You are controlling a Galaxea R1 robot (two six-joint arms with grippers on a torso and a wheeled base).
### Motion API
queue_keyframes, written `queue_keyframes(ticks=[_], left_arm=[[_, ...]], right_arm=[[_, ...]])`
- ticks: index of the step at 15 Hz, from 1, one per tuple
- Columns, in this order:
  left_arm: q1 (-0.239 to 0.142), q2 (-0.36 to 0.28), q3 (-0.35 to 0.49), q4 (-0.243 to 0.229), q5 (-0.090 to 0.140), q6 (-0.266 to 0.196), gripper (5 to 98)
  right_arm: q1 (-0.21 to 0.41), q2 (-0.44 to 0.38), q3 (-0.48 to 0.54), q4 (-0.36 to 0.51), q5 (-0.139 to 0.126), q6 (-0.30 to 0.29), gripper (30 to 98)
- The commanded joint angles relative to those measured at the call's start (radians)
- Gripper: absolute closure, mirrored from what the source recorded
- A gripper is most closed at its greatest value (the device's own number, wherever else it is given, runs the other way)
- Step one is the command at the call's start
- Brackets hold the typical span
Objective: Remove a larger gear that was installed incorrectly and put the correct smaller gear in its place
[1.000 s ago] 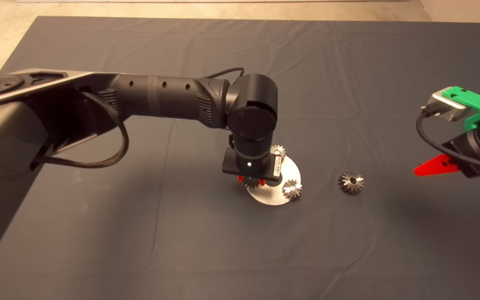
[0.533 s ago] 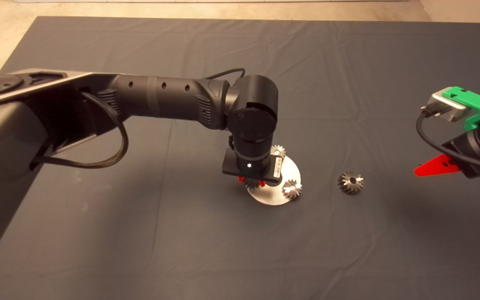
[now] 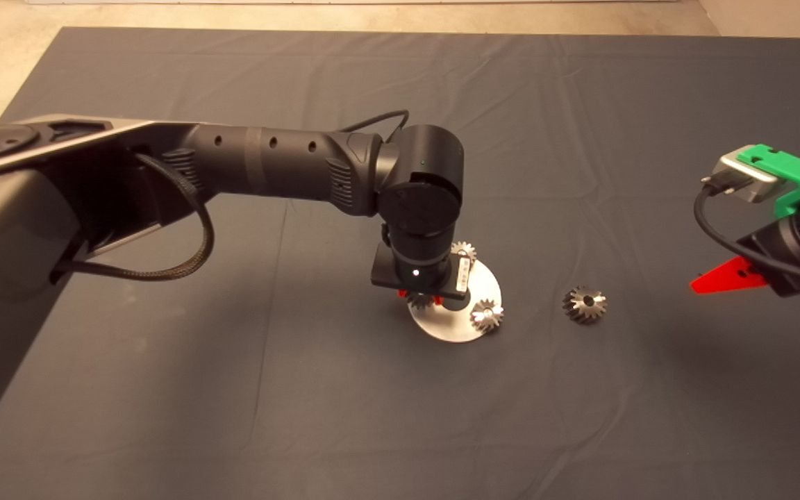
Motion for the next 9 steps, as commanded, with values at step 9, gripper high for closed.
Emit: queue_keyframes(ticks=[9], left_arm=[[0.002,-0.007,0.049,0.014,0.045,-0.008,76.0]], right_arm=[[0.018,0.004,0.004,0.033,-0.001,-0.004,65.7]])
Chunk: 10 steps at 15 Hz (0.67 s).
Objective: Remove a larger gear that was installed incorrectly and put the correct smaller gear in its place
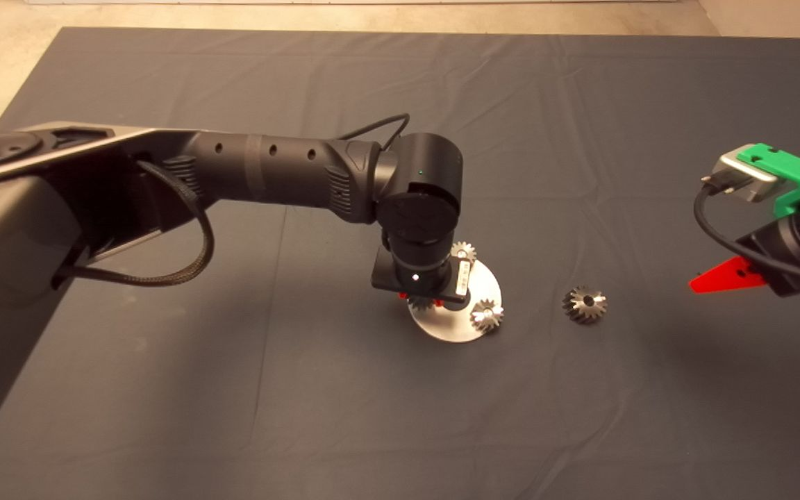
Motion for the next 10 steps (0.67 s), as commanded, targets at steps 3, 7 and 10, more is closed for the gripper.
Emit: queue_keyframes(ticks=[3,7,10], left_arm=[[-0.014,-0.001,0.028,0.004,0.070,-0.005,76.0],[-0.014,-0.001,0.026,0.004,0.087,-0.005,76.0],[-0.014,0.001,0.027,0.004,0.090,-0.003,76.0]], right_arm=[[0.018,0.002,0.004,0.034,-0.002,-0.003,65.7],[0.018,0.002,0.004,0.035,-0.002,-0.003,65.7],[0.018,0.000,0.004,0.036,-0.002,-0.003,65.7]])
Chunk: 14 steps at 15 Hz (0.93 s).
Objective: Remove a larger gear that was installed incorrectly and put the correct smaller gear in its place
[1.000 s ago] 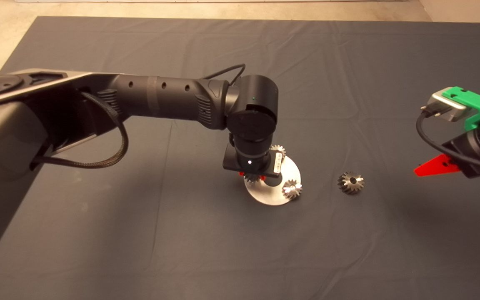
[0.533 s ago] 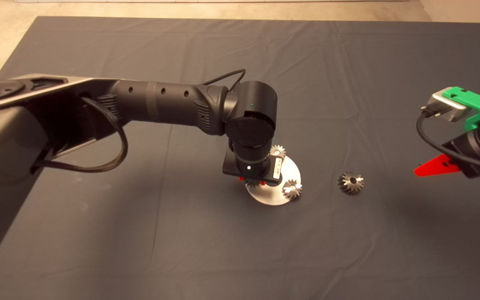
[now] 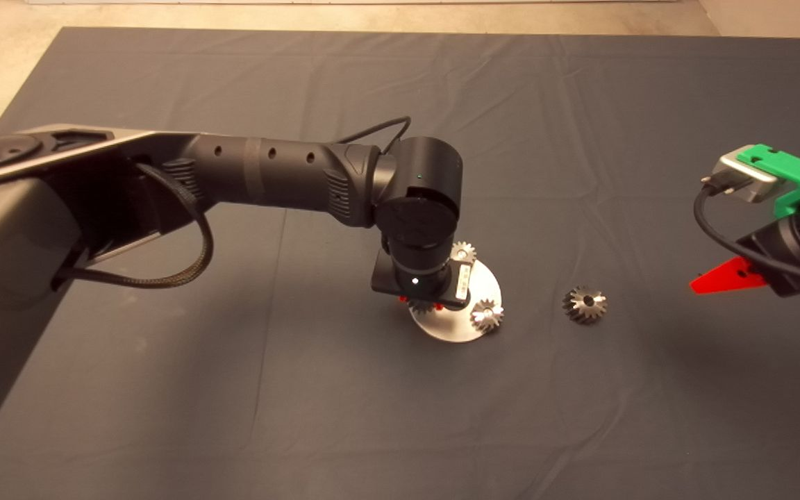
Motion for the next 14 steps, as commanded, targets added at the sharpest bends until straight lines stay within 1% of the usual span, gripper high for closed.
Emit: queue_keyframes(ticks=[1,3,4,6,14], left_arm=[[-0.017,0.001,0.018,0.005,0.091,-0.003,76.0],[-0.017,0.004,0.013,0.005,0.092,-0.003,76.0],[-0.017,0.004,0.013,0.005,0.102,-0.003,76.0],[-0.017,0.007,0.011,0.008,0.132,-0.003,76.0],[-0.017,0.014,-0.002,0.008,0.132,-0.003,76.0]], right_arm=[[0.018,0.000,0.004,0.036,-0.001,-0.004,65.7],[0.018,0.000,0.004,0.034,-0.001,-0.004,65.7],[0.018,0.000,0.004,0.034,-0.001,-0.004,65.7],[0.018,0.000,0.004,0.034,-0.001,-0.004,65.7],[0.018,0.002,0.004,0.034,-0.001,-0.004,65.7]])
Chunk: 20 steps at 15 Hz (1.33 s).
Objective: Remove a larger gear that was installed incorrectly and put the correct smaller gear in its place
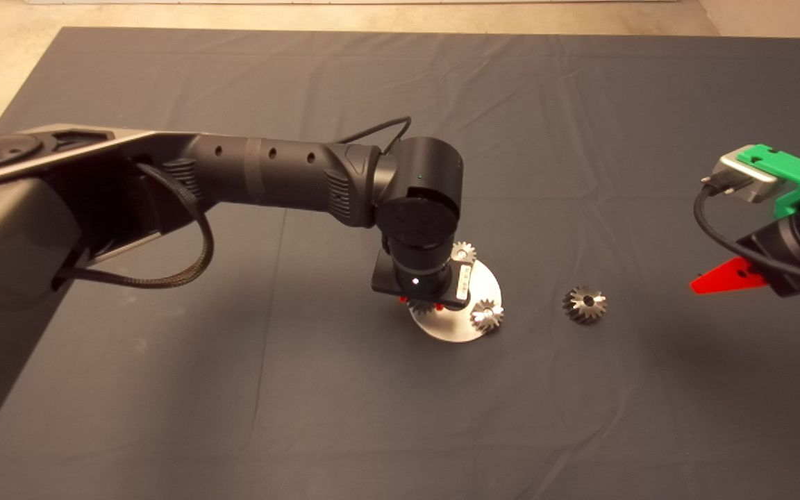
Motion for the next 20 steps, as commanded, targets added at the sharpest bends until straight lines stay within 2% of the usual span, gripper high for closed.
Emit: queue_keyframes(ticks=[1,20], left_arm=[[-0.017,0.014,-0.002,0.008,0.132,-0.004,76.0],[-0.017,-0.006,0.004,0.006,0.132,-0.004,76.0]], right_arm=[[0.018,0.002,0.004,0.034,-0.001,-0.004,65.7],[0.018,0.002,0.004,0.036,-0.001,-0.004,65.7]])
